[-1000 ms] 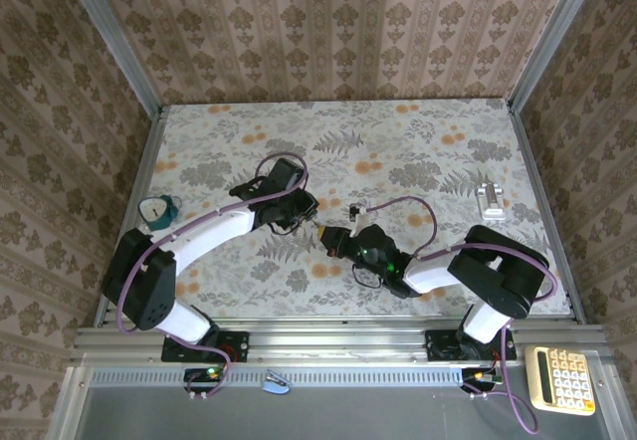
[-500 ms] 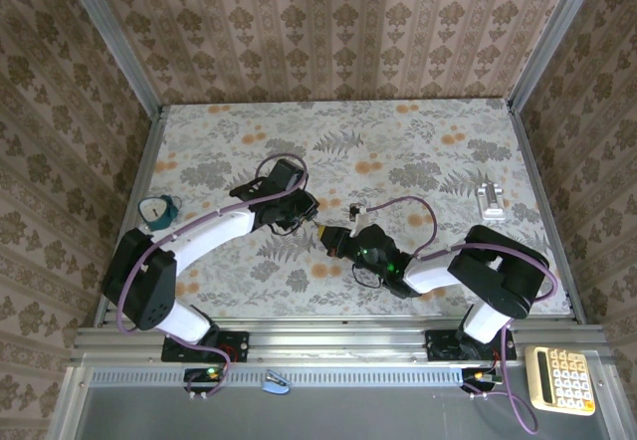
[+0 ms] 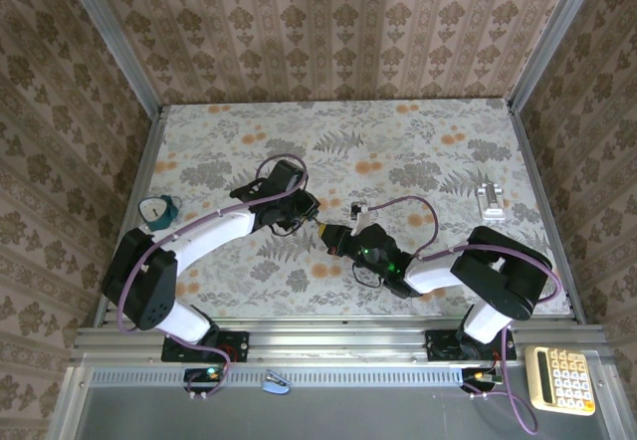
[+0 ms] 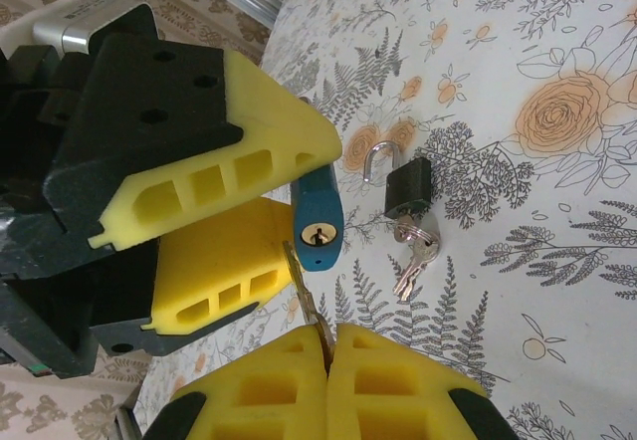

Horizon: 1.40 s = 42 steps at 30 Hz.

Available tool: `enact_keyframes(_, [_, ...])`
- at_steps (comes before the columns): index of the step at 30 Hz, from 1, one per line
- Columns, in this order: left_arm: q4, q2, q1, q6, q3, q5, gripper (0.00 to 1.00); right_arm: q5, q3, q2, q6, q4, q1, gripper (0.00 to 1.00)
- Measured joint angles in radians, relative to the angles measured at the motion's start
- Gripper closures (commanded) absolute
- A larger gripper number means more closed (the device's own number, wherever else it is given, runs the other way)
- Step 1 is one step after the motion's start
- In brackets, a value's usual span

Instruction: Unlock with the key

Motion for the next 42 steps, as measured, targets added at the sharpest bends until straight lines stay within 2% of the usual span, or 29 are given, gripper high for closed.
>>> enact_keyframes(42, [0.050,-0.011,-0.001,-0.026,-0.018,0.000,0.74,0.006,0.000,0.001,0.056,0.001,-0.014,1.00])
